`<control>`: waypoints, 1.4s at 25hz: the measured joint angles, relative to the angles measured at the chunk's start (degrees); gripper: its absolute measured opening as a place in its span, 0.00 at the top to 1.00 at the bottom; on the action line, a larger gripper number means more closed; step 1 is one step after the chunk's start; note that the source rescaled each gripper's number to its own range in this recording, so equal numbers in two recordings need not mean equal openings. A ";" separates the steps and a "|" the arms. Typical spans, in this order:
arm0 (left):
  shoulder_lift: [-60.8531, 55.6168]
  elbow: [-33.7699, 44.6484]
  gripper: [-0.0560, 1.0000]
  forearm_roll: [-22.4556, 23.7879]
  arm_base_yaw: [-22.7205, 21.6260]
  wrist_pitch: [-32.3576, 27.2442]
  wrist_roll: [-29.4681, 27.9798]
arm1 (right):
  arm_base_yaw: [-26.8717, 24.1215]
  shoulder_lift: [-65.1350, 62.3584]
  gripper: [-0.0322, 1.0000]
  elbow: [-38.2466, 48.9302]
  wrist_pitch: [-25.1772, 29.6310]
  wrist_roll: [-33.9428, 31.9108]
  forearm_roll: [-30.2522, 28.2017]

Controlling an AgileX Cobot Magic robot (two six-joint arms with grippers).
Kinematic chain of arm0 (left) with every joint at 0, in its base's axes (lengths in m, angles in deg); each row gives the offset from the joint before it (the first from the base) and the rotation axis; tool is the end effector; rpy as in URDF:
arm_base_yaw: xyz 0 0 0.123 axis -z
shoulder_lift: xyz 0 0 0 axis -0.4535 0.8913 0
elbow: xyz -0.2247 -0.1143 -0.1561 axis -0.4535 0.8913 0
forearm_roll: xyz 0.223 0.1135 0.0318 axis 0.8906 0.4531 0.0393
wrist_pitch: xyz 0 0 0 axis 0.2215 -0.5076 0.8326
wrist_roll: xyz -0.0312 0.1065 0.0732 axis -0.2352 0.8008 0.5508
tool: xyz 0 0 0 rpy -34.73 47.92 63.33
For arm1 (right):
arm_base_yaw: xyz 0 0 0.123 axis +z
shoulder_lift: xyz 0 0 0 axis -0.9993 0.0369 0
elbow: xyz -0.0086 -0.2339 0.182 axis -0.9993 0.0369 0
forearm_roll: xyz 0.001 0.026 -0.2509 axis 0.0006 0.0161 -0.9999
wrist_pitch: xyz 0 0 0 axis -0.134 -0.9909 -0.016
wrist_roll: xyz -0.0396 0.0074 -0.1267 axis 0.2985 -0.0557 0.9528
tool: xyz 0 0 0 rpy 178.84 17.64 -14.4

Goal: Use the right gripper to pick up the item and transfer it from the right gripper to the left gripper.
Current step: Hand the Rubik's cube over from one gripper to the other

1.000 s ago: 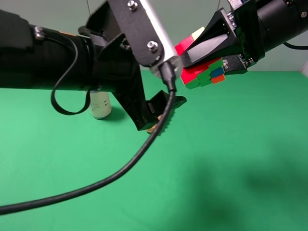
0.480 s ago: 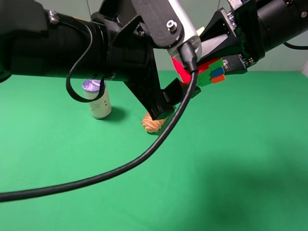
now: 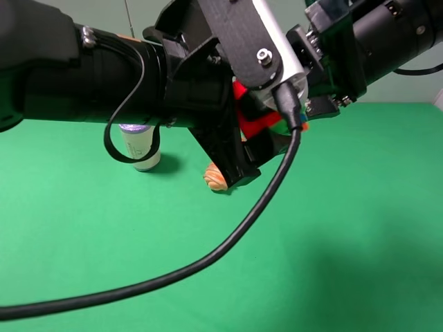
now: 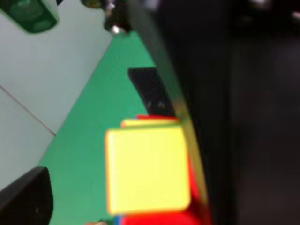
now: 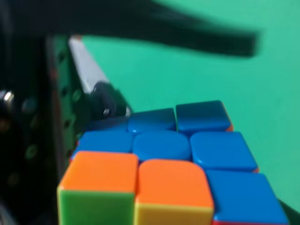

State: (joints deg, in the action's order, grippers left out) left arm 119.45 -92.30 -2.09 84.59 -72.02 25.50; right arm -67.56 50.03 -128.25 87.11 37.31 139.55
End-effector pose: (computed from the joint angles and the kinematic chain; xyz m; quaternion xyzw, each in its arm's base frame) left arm 0.1998 -0.2861 0.2865 0.5229 0.6345 -0.1080 0.5589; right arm 0.2198 0.1903 0.3149 -0.2674 0.8511 0.4372 0.1140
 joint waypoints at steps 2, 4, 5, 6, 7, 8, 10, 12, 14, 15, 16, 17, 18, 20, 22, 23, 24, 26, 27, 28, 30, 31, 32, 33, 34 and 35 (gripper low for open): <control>0.00 0.00 0.15 0.06 0.00 -0.07 -0.52 | 0.62 0.00 0.96 0.00 0.00 0.00 -0.10; 0.00 0.00 0.16 0.06 0.00 -0.19 -1.40 | 0.73 0.00 0.96 0.00 0.00 0.00 -0.47; 0.00 0.00 0.17 0.06 0.00 -0.34 -1.73 | 0.73 0.00 0.96 0.00 -0.05 0.00 -0.60; 0.00 0.00 0.18 0.06 0.00 -0.40 -1.99 | 0.73 0.00 0.96 0.00 -0.05 0.00 -0.60; 0.00 0.00 0.19 0.06 0.00 -0.58 -2.14 | 0.73 0.00 0.96 0.00 -0.05 0.00 -0.60; 0.00 0.00 0.21 0.06 0.00 -0.88 -2.22 | 0.73 0.00 0.96 0.00 -0.05 0.00 -0.60; 0.00 0.00 0.32 0.06 0.00 -1.71 -2.35 | 0.73 0.00 0.96 0.00 -0.05 0.00 -0.67; 0.00 0.00 0.46 0.06 0.00 -2.47 -2.35 | 0.73 0.00 0.96 0.00 0.01 0.00 -0.67; 0.00 0.00 0.64 0.06 0.02 -2.89 -2.35 | 0.73 0.00 0.96 0.00 -0.13 0.00 -0.67; 0.00 0.00 0.71 0.06 0.08 -3.09 -2.35 | 0.73 0.00 0.96 0.00 -0.25 0.00 -0.67; 0.00 0.00 0.76 0.27 0.08 -3.09 -2.35 | 0.73 0.00 0.96 0.00 -0.26 -0.05 -0.61; 0.00 0.00 0.77 0.26 0.08 -3.15 -2.35 | 0.73 0.00 0.96 0.00 -0.26 -0.11 -0.61; 0.00 0.00 0.77 0.26 0.08 -3.15 -2.35 | 0.73 0.00 0.96 0.00 -0.31 -0.12 -0.61; 0.00 0.00 0.78 0.26 0.08 -3.26 -2.35 | 0.73 0.00 0.96 0.00 -0.26 -0.12 -0.61; 0.00 0.00 0.84 0.34 0.08 -3.34 -2.35 | 0.73 0.00 0.96 0.00 -0.26 -0.12 -0.54; 0.00 0.00 0.84 0.34 0.08 -3.37 -2.35 | 0.73 0.00 0.96 0.00 -0.22 -0.27 -0.49; 0.00 0.00 0.84 0.34 0.08 -3.37 -2.35 | 0.73 0.00 0.96 0.00 -0.22 -0.39 -0.43; 0.00 0.00 0.84 0.34 0.08 -3.37 -2.35 | 0.73 0.00 0.96 0.00 -0.22 -0.39 -0.43; 0.00 0.00 0.84 0.34 0.08 -3.41 -2.35 | 0.73 0.00 0.96 0.00 -0.22 -0.39 -0.43; 0.00 0.00 0.84 0.34 0.08 -3.41 -2.35 | 0.73 0.00 0.96 0.00 -0.22 -0.39 -0.43; 0.00 0.00 0.84 0.34 0.08 -3.41 -2.30 | 0.73 0.00 0.96 0.00 -0.22 -0.45 -0.43; 0.00 0.00 0.84 0.34 0.08 -3.41 -2.30 | 0.73 0.00 0.96 0.00 -0.22 -0.45 -0.43; 0.00 0.00 0.84 0.34 0.08 -3.41 -2.30 | 0.73 0.00 0.96 0.00 -0.22 -0.52 -0.43; 0.00 0.00 0.84 0.34 0.08 -3.41 -2.30 | 0.73 0.00 0.96 0.00 -0.22 -0.58 -0.43; 0.00 0.00 0.84 0.34 0.08 -3.41 -2.30 | 0.73 0.00 0.96 0.00 -0.22 -0.63 -0.43; 0.00 0.00 0.84 0.34 0.08 -3.41 -2.30 | 0.73 0.00 0.96 0.00 -0.22 -0.77 -0.43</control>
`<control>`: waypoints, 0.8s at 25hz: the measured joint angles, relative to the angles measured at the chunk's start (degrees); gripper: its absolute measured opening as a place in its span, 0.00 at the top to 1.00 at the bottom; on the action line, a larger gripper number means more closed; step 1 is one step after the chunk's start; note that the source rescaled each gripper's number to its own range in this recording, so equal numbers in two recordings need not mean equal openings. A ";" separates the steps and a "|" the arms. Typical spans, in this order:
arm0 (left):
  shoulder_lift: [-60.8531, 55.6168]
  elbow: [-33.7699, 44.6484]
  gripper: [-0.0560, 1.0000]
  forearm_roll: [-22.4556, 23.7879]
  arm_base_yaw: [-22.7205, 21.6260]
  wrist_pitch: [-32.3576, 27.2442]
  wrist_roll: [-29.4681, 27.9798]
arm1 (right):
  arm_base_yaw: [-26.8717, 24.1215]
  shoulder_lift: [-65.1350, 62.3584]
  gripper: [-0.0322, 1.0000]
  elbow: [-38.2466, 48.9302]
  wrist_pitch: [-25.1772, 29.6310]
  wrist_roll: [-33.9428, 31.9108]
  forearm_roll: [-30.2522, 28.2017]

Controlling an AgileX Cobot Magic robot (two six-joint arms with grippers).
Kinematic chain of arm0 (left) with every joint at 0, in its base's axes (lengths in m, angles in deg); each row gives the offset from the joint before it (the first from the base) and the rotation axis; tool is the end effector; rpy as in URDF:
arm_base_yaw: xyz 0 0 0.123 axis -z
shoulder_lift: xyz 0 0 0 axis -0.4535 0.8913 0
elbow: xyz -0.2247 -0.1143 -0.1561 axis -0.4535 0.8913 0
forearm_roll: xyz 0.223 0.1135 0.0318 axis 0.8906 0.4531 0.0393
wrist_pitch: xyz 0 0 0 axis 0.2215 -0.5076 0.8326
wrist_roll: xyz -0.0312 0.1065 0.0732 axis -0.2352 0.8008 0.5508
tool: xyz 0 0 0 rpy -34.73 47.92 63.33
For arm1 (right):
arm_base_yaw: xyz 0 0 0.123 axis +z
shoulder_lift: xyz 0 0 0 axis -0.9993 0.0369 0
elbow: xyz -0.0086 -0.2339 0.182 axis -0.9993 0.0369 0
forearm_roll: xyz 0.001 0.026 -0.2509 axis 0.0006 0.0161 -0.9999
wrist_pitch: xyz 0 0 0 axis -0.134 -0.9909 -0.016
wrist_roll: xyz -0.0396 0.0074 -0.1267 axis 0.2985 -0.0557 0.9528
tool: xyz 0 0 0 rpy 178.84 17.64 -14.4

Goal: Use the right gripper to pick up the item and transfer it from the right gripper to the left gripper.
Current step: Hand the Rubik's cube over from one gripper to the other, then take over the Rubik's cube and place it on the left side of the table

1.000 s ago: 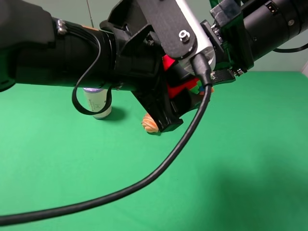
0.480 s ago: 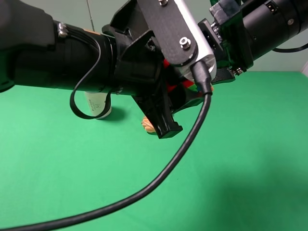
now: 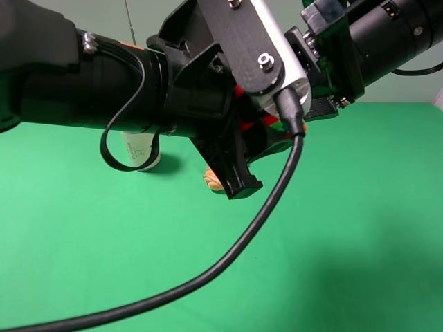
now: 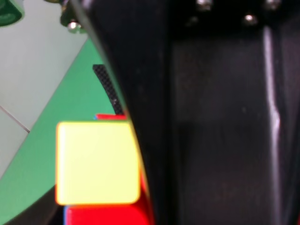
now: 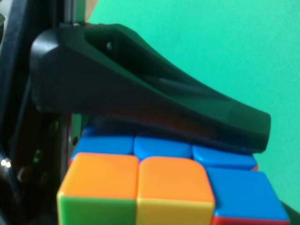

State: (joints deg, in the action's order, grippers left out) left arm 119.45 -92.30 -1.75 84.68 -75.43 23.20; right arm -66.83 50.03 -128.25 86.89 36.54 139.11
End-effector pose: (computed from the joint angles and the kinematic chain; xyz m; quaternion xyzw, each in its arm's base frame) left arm 0.1932 -0.2892 0.2825 0.5291 0.6412 -0.1350 0.5391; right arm 0.2179 0.1926 0.3141 -0.2678 0.8526 0.4350 0.1098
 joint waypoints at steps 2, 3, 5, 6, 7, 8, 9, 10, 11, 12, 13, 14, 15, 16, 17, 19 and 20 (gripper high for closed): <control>0.00 0.00 0.85 0.00 0.00 -0.02 0.00 | 0.00 0.00 0.96 0.00 0.02 -0.51 -0.06; 0.00 0.00 0.85 0.00 0.00 -0.07 0.00 | 0.00 0.00 0.96 0.00 0.02 -1.00 -0.17; 0.02 0.00 0.88 0.00 0.00 -0.07 0.00 | 0.00 0.00 0.93 0.00 -0.23 -2.75 -0.71; 0.02 0.00 0.95 0.00 0.00 -0.28 -0.05 | 0.00 0.00 0.75 0.00 -0.45 -3.37 -1.48; 0.02 0.00 0.95 0.00 0.00 -0.35 -0.05 | 0.00 0.00 0.48 0.00 -0.76 -3.98 -2.86; 0.02 0.00 0.95 0.00 0.00 -0.35 -0.05 | 0.00 0.00 0.29 0.00 -0.96 -4.44 -3.88; 0.02 0.00 0.95 0.00 0.00 -0.35 -0.05 | 0.00 0.00 0.19 0.00 -1.15 -4.72 -4.50; 0.06 0.00 0.95 0.00 0.00 -0.39 -0.05 | 0.00 0.00 0.12 0.00 -1.20 -4.92 -4.97; 0.12 0.00 0.95 0.00 0.00 -0.39 -0.05 | 0.00 0.00 0.07 0.00 -1.20 -4.98 -5.18; 0.12 0.00 0.95 0.00 0.00 -0.52 -0.05 | 0.00 0.00 0.05 0.00 -1.20 -4.98 -5.37; 0.12 0.00 0.95 0.00 0.00 -0.52 -0.05 | 0.00 0.00 0.04 0.00 -1.20 -4.98 -5.41; 0.12 0.00 0.95 0.00 0.00 -0.52 -0.05 | 0.00 0.00 0.03 0.00 -1.20 -4.98 -5.41; 0.12 0.00 0.95 0.00 0.00 -0.58 -0.05 | 0.00 0.00 0.02 0.00 -1.20 -4.98 -5.41; 0.12 0.00 0.95 0.00 0.00 -0.70 -0.05 | 0.00 0.00 0.01 0.00 -1.20 -4.98 -5.47; 0.12 0.00 0.95 0.00 0.00 -0.74 -0.05 | 0.00 0.00 0.01 0.00 -1.20 -4.98 -5.54; 0.12 0.00 0.95 0.00 0.00 -0.82 -0.05 | 0.00 0.00 0.01 0.00 -1.20 -4.98 -5.66; 0.12 0.00 0.95 0.00 0.00 -0.89 -0.05 | 0.00 0.00 0.01 0.00 -1.15 -4.98 -5.71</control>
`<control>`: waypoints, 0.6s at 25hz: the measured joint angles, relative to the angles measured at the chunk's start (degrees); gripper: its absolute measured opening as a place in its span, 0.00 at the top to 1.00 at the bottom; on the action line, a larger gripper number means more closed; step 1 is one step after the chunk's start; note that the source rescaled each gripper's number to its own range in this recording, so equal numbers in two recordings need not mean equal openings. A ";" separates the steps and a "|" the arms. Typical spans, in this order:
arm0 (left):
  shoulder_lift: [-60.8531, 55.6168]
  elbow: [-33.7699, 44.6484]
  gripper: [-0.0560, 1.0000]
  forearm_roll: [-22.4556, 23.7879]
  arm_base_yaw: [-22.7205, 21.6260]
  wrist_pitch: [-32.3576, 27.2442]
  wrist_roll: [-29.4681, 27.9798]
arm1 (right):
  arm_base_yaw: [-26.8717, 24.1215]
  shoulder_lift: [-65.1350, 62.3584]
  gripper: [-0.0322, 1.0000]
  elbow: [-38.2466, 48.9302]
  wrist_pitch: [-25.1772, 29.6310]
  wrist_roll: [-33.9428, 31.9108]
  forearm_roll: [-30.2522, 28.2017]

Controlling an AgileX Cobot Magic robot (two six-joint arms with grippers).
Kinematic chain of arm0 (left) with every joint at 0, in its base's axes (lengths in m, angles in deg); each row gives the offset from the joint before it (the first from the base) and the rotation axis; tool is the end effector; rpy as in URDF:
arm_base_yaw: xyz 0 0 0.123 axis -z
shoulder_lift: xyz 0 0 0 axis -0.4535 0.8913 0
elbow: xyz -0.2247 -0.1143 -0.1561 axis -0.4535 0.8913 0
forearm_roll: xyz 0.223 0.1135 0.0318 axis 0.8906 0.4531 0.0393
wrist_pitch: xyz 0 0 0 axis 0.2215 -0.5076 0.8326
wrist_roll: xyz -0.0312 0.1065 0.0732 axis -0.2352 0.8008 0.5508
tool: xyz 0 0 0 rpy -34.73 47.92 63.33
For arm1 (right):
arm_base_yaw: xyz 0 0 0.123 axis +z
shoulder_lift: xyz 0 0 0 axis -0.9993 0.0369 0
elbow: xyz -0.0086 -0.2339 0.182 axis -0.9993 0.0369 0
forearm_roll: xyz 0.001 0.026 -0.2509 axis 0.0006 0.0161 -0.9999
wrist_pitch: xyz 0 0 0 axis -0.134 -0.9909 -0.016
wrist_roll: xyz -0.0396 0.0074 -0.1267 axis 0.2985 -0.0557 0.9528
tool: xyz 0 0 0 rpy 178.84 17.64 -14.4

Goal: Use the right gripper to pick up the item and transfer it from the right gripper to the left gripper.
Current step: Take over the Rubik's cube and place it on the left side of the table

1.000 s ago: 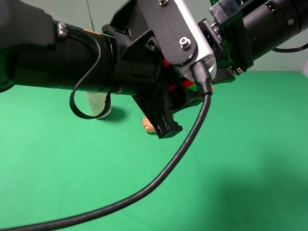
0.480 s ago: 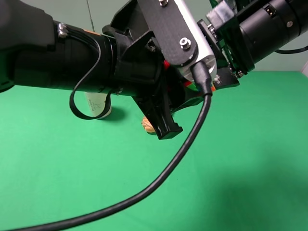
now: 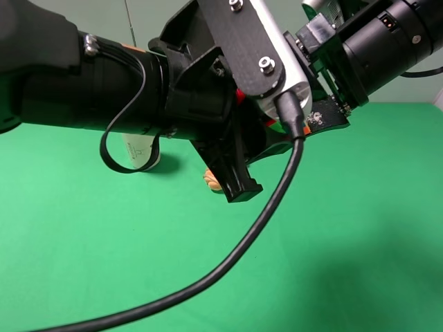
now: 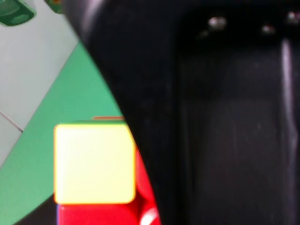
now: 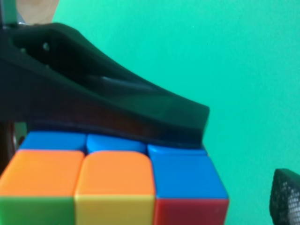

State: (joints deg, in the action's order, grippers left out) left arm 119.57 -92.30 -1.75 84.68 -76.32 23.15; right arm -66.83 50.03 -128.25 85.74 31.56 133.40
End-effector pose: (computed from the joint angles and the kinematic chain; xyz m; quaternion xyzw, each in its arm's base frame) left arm 0.1917 -0.2901 0.2807 0.5335 0.6414 -0.1393 0.5335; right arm 0.2216 0.1850 0.3047 -0.2462 0.8795 0.3947 0.1003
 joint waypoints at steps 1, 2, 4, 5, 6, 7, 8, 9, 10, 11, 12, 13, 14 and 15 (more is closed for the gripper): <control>0.00 0.00 0.95 0.00 0.00 -0.07 0.00 | 0.00 0.00 0.01 0.00 0.00 -0.03 -0.07; 0.00 0.00 0.95 0.00 0.00 -0.21 0.00 | 0.00 0.00 0.01 0.00 0.11 -0.15 -0.24; 0.00 0.00 0.95 0.00 0.00 -0.32 0.00 | 0.05 -0.06 0.01 0.00 0.18 -0.37 -0.51; 0.05 0.00 0.95 0.00 0.00 -0.43 0.00 | 0.14 -0.21 0.01 0.00 0.18 -0.55 -0.79; 0.10 0.00 0.95 0.00 0.00 -0.48 0.00 | 0.30 -0.43 0.01 0.00 0.18 -0.84 -1.29; 0.10 0.00 0.95 0.00 0.00 -0.48 0.00 | 0.30 -0.70 0.01 0.00 0.18 -1.06 -1.79; 0.16 0.00 0.95 0.00 0.00 -0.51 0.00 | 0.30 -0.98 0.01 0.00 0.18 -1.44 -2.20; 0.16 0.00 0.95 0.00 0.00 -0.51 0.00 | 0.30 -1.18 0.01 0.00 0.18 -1.75 -2.89; 0.16 0.00 0.95 0.00 0.00 -0.51 0.00 | 0.30 -1.47 0.01 0.00 0.18 -2.15 -3.28; 0.22 0.00 0.95 0.00 0.00 -0.51 0.00 | 0.41 -1.70 0.01 0.00 0.18 -2.65 -3.67; 0.21 0.00 0.95 0.00 0.00 -0.57 0.00 | 0.49 -1.85 0.01 -0.05 0.18 -3.14 -4.07; 0.21 0.00 0.95 0.00 0.02 -0.62 0.00 | 0.49 -1.98 0.01 -0.12 0.18 -3.24 -4.41; 0.21 0.00 0.95 0.00 0.10 -0.62 0.00 | 0.49 -2.10 0.01 -0.12 0.20 -3.40 -4.56; 0.28 0.00 0.95 0.00 0.10 -0.62 0.00 | 0.49 -2.11 0.01 -0.12 0.20 -3.53 -4.77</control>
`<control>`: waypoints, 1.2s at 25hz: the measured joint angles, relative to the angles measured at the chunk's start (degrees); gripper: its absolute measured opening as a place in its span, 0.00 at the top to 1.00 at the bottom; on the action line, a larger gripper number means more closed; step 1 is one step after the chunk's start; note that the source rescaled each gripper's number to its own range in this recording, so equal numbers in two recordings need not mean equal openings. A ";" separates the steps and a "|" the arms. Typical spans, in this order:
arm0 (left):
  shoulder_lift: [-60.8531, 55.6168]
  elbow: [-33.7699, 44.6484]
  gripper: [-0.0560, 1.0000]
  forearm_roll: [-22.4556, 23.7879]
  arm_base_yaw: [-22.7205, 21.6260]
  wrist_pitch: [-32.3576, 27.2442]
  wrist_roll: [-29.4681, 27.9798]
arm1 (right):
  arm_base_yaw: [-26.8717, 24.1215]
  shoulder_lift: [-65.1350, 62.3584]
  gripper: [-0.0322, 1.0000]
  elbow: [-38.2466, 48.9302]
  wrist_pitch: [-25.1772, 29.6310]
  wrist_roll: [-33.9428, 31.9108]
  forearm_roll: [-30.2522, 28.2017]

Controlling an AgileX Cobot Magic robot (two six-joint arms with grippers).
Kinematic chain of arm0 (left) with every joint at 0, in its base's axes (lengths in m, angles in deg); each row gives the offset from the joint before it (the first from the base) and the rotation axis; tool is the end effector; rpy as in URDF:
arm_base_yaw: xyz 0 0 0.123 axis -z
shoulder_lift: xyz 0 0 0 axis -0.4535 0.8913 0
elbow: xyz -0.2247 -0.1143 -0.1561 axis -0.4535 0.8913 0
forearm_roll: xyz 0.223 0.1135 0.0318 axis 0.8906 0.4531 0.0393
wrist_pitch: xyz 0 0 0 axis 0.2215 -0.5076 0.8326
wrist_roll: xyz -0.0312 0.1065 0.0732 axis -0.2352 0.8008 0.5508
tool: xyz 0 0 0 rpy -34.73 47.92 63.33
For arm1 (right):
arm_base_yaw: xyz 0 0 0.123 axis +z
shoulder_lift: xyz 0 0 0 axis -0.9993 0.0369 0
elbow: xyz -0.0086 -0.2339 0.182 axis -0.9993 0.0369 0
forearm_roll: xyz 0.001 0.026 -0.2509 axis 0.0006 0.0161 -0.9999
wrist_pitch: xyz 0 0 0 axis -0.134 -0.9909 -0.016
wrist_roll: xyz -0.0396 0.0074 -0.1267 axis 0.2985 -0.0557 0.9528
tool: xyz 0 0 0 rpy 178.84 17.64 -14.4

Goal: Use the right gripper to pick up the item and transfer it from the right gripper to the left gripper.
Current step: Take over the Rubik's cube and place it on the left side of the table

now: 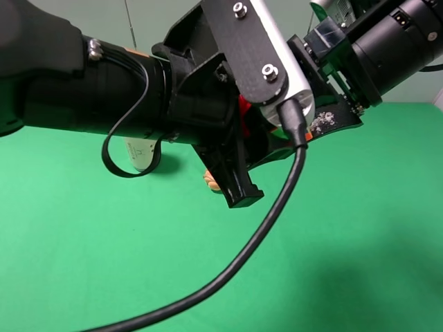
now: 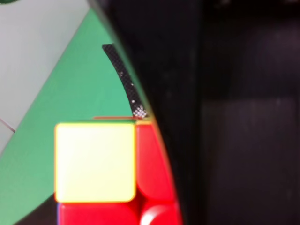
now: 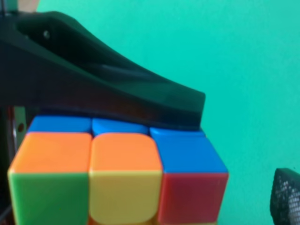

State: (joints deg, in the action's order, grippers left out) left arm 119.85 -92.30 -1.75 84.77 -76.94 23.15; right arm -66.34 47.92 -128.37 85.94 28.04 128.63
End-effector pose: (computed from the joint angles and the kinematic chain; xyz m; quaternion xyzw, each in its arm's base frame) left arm 0.1905 -0.2915 0.2783 0.5378 0.6416 -0.1421 0.5281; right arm 0.2149 0.1774 0.3078 -0.2454 0.8926 0.3635 0.1043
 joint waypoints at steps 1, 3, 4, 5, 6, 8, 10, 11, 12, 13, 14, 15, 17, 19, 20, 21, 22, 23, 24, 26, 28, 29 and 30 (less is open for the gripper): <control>0.13 0.00 0.95 0.00 0.00 0.00 0.00 | 0.00 -0.06 0.01 0.00 0.05 -0.31 -0.30; 0.26 0.00 0.95 0.00 0.04 0.00 0.00 | 0.00 -0.12 0.01 0.00 0.07 -0.63 -0.78; 0.26 0.00 0.95 0.00 0.04 0.00 0.00 | 0.00 -0.12 0.01 -0.07 0.11 -0.75 -0.93; 0.26 0.00 0.95 0.07 0.06 0.00 0.00 | 0.00 -0.18 0.01 -0.26 0.22 -0.75 -1.16; 0.26 0.00 0.95 0.10 0.06 0.00 0.00 | 0.00 -0.31 0.00 -0.47 0.36 -0.83 -1.46; 0.26 0.00 0.95 0.10 0.06 0.05 0.00 | 0.00 -0.60 0.00 -1.27 0.75 -0.96 -2.41; 0.26 0.00 0.95 0.10 0.06 0.10 0.00 | 0.00 -1.06 0.00 -2.27 1.16 -1.26 -3.83; 0.26 0.00 0.95 0.10 0.06 0.17 0.00 | 0.00 -1.26 0.00 -2.91 1.22 -1.44 -4.71; 0.26 0.00 0.95 0.10 0.06 0.35 0.00 | 0.00 -1.41 0.00 -3.53 1.43 -1.70 -5.47; 0.26 0.00 0.95 0.10 0.06 0.57 0.00 | 0.00 -1.49 0.00 -3.97 1.66 -1.96 -6.11; 0.26 0.00 0.95 0.10 0.06 0.58 0.00 | 0.00 -1.56 0.00 -4.31 1.82 -2.27 -6.60; 0.26 0.00 0.95 0.10 0.06 0.64 0.00 | 0.00 -1.61 0.00 -4.58 1.97 -2.46 -7.11; 0.26 0.00 0.95 0.14 0.06 0.63 0.00 | 0.00 -1.91 0.00 -4.66 2.03 -2.51 -7.46; 0.26 0.00 0.95 0.14 0.06 0.63 0.00 | 0.00 -2.10 0.00 -4.80 2.11 -2.66 -7.79; 0.26 0.05 0.95 0.14 0.06 0.63 0.00 | -0.28 -2.18 0.00 -5.20 2.46 -2.66 -8.13; 0.26 0.05 0.95 0.14 0.06 0.63 0.00 | -0.83 -2.29 0.00 -5.66 2.82 -2.66 -8.37; 0.26 0.05 0.95 0.14 0.06 0.76 0.00 | -1.42 -2.42 0.00 -6.20 2.94 -2.66 -8.73; 0.26 0.05 0.95 0.14 0.06 0.91 0.00 | -2.17 -2.52 0.00 -6.80 2.93 -2.66 -9.10; 0.26 0.05 0.95 0.14 0.06 0.98 0.00 | -2.80 -2.61 0.00 -7.29 2.93 -2.66 -9.26; 0.26 0.05 0.95 0.14 0.06 0.98 0.00 | -3.33 -2.58 0.00 -8.18 2.81 -2.66 -9.84; 0.26 0.05 0.95 0.14 0.06 0.98 0.00 | -3.33 -2.58 0.00 -8.45 2.57 -2.66 -9.99; 0.26 0.05 0.95 0.14 0.06 0.98 0.00 | -3.33 -2.58 0.00 -8.45 2.55 -2.66 -9.99; 0.26 0.05 0.95 0.14 0.06 0.98 0.00 | -3.33 -2.58 0.00 -8.45 2.55 -2.66 -9.99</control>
State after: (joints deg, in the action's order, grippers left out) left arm 120.11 -92.25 -1.61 84.84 -75.96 23.15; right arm -69.67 45.34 -136.81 88.49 25.38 118.64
